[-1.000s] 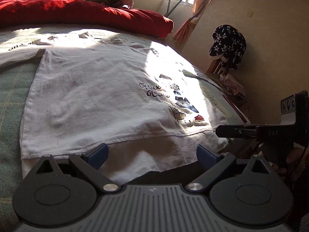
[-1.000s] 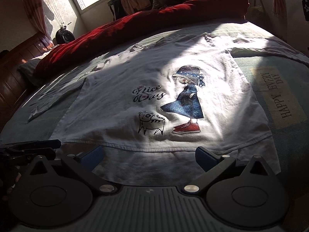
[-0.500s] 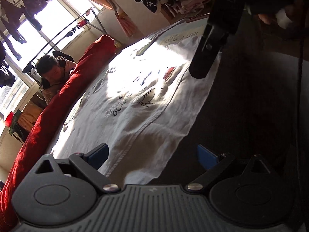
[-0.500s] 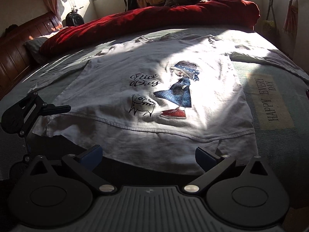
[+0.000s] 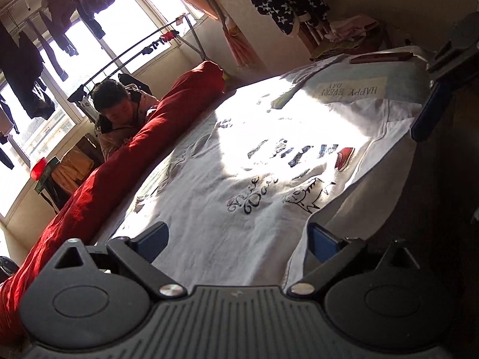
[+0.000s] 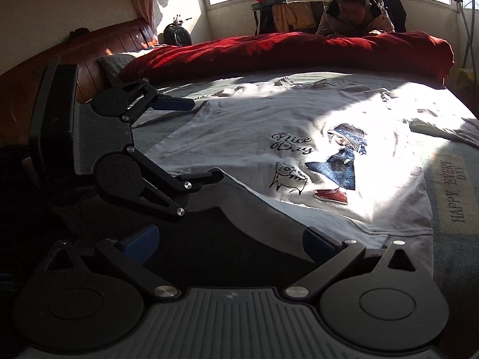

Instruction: Fold clothes

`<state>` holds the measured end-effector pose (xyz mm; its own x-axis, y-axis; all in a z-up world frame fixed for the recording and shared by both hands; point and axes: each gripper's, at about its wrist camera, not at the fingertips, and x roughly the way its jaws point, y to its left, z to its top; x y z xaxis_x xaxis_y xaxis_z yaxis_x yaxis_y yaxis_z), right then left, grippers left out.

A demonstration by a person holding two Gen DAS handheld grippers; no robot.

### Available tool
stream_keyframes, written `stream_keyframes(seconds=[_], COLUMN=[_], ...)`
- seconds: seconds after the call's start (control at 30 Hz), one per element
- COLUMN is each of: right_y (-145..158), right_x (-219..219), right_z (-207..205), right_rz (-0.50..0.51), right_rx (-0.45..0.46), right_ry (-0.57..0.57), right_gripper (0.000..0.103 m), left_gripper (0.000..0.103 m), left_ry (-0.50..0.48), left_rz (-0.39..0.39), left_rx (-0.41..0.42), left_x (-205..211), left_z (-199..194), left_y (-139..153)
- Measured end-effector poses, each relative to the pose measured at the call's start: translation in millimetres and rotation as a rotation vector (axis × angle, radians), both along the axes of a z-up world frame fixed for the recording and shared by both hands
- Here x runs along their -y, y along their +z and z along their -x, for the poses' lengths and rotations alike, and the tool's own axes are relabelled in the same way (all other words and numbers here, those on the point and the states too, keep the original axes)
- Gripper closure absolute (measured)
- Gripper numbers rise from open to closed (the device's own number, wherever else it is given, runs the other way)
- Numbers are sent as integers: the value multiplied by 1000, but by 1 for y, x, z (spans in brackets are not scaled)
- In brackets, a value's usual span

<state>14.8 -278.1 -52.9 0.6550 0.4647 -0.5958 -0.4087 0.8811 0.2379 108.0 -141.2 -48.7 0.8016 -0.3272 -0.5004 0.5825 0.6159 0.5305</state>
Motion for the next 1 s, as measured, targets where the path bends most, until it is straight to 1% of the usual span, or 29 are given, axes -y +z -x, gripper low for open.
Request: stream_keyframes(seconds=[0.07, 0.17, 0.23, 0.3, 0.37, 0.43, 0.5, 0.53, 0.57, 0.63, 0.7, 0.77, 0.87, 0.93, 1.0], right_y=[-2, -13, -21, -25, -24, -24, -26, -28, -29, -32, -35, -34, -31, -27, -23], right_x=[-9, -23, -31, -38, -46, -56, -68, -72, -75, -82, -84, -82, -77, -72, -66], right_z=[-1, -8, -15, -21, -24, -28, -32, -33, -35, -36, -37, -38, -42, -45, -47], right_rz=[-23, -51, -58, -30, 27, 115, 232, 273, 312, 381, 420, 404, 360, 334, 300], right_rx=[-3, -37, -58, -35, 13, 55, 90, 96, 101, 116, 125, 125, 129, 135, 139], right_ry=[50, 104, 104, 87, 86, 95, 120, 132, 144, 163, 163, 170, 172, 167, 163], right_gripper=[0, 0, 0, 0, 0, 1, 10, 16, 19, 20, 20, 20, 20, 20, 20], left_gripper=[5, 5, 5, 5, 5, 5, 5, 5, 5, 5, 5, 5, 5, 5, 5], left_ry=[21, 40, 38, 31, 24, 18, 22, 26, 31, 27, -4, -28, -15, -16, -29], left_rz=[27, 52, 62, 67, 64, 66, 72, 78, 88, 124, 152, 139, 117, 105, 82], left_rx=[-23, -48, -61, -70, -77, -90, -96, -99, -105, -132, -150, -147, -146, -124, -80], left_x=[-2, -4, -7, -9, -11, -12, -14, -15, -16, -20, -24, -27, -36, -43, -51], left_z=[-9, -17, -19, -20, -21, -24, -28, -30, -32, -34, -28, -18, -2, 12, 28], left_y=[2, 2, 3, 3, 3, 5, 8, 9, 11, 14, 16, 13, 8, 8, 8])
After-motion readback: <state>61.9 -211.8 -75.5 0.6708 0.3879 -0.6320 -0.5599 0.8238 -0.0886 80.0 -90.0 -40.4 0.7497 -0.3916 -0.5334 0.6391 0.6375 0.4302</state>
